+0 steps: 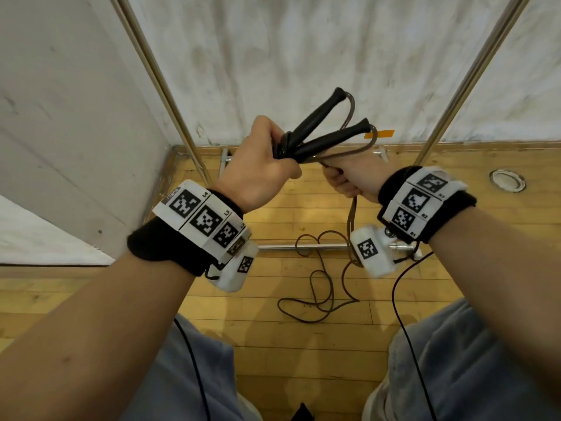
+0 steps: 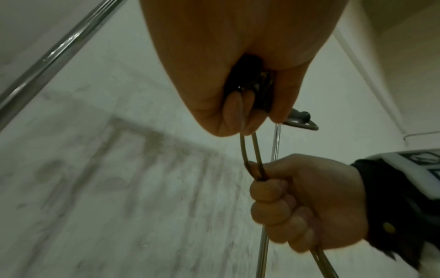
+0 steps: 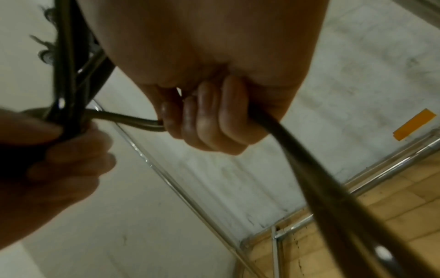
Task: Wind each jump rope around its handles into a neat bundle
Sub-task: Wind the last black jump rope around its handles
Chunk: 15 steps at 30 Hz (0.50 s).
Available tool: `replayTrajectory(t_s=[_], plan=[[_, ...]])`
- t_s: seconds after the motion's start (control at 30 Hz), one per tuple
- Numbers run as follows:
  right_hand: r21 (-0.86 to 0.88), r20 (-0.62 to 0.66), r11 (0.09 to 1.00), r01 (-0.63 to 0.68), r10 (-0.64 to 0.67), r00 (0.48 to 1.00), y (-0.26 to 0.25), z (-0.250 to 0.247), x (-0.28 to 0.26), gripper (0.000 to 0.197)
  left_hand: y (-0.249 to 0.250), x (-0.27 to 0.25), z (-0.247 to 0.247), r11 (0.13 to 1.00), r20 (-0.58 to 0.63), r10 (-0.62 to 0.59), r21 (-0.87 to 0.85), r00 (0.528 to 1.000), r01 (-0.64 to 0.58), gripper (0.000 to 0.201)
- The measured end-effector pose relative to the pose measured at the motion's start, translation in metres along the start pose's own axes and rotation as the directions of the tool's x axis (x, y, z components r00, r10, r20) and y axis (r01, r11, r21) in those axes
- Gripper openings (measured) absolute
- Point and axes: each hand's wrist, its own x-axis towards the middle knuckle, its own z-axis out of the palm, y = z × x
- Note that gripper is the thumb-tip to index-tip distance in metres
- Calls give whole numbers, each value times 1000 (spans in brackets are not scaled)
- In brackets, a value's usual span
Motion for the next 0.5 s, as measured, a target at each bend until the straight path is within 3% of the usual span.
replayTrajectory(t_s=[0.1,0.27,0.37,0.5], plan=[[-80,51,992,-94,99,994,-1,17,-3,53,-1,4,-1,998,-41,-44,-46,998,42,39],[-70,147,981,-180,189,971,-4,34,-11,51,-9,14,-3,993,-101,-108,-62,989,102,37],[-82,154,981,-176,186,970,-6,37,-14,52,-15,17,-4,995,-78,-98,24,992,100,33],[-61,147,987,-149,156,977,-8,37,-17,53,-24,18,-3,963,-131,30,269,991,6,30]])
